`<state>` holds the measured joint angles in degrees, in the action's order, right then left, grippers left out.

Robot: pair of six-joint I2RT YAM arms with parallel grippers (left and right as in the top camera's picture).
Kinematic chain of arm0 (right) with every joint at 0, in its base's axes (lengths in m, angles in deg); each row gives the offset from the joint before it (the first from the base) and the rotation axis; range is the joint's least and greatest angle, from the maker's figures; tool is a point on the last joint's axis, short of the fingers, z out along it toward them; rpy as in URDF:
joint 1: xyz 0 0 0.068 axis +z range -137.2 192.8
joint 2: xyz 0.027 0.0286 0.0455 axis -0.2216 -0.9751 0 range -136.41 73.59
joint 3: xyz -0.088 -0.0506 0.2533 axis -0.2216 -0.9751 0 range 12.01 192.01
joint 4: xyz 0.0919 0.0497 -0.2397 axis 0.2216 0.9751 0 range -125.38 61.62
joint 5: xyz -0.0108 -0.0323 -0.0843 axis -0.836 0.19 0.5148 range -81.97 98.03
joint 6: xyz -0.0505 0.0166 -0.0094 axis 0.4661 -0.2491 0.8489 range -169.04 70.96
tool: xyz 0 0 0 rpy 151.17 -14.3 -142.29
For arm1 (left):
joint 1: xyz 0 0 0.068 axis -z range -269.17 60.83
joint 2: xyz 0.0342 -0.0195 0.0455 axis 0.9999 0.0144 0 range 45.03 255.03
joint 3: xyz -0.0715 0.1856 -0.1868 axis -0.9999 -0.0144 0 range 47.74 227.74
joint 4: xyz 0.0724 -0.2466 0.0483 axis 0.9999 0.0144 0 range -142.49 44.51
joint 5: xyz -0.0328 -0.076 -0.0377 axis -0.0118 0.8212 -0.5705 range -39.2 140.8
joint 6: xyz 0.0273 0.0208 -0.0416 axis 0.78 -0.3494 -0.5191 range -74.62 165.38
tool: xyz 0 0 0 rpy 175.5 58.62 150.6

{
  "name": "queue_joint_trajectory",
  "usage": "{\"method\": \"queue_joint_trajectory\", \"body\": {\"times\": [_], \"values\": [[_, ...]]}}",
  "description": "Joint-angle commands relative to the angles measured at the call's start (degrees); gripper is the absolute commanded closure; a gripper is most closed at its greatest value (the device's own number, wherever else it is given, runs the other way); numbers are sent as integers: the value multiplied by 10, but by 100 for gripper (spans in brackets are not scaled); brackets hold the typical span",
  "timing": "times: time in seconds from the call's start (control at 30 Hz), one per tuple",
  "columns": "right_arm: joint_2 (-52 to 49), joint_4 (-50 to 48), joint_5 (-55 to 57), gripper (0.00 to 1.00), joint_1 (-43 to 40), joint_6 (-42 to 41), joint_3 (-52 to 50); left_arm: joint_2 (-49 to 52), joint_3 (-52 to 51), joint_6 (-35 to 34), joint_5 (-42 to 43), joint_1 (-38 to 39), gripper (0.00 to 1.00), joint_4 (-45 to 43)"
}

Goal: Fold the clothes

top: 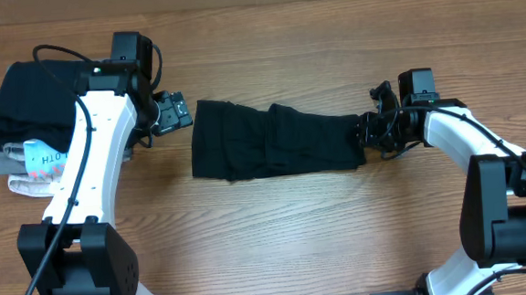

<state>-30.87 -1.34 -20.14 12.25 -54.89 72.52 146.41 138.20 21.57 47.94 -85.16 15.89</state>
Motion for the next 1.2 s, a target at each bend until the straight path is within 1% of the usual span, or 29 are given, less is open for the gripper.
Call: {"method": "queue_joint_trajectory", "body": {"times": [0.0,0.03,0.07,0.17,0.27,0.33,0.37,0.43,0.5,0.53,0.6,0.73,0.87,1.0,1.17], "values": [[-4,-6,21,81,3,-1,-5,5,-1,7,-7,-2,0,2],[-4,-8,27,94,2,-2,-5,5,-1,7,-7,-2,0,2],[-4,-8,26,96,0,-2,-4,5,-1,7,-7,-2,0,2],[-4,8,26,96,-19,-2,11,5,-1,7,-7,-2,0,2],[-4,68,26,96,-59,-3,56,5,-1,7,-7,-2,0,2],[-4,125,27,96,-92,-3,101,5,-1,7,-7,-2,0,2],[-4,175,29,96,-119,-3,145,5,-1,7,-7,-2,0,2],[-4,229,29,96,-145,-1,197,5,-1,7,-7,-2,0,2],[-4,273,29,96,-160,-1,246,5,-1,7,-7,-2,0,2],[-4,311,29,96,-167,-1,289,5,-1,7,-7,-2,0,2],[-4,352,32,96,-167,0,327,5,-1,7,-7,-2,0,2],[-4,407,35,96,-148,1,379,5,-1,7,-7,-2,0,2],[-3,437,35,96,-103,1,401,5,-1,7,-7,-2,0,2],[-3,443,37,96,-34,1,400,5,-1,7,-7,-2,0,2],[-3,418,41,96,63,-13,400,5,-1,7,-7,-2,0,2]]}}
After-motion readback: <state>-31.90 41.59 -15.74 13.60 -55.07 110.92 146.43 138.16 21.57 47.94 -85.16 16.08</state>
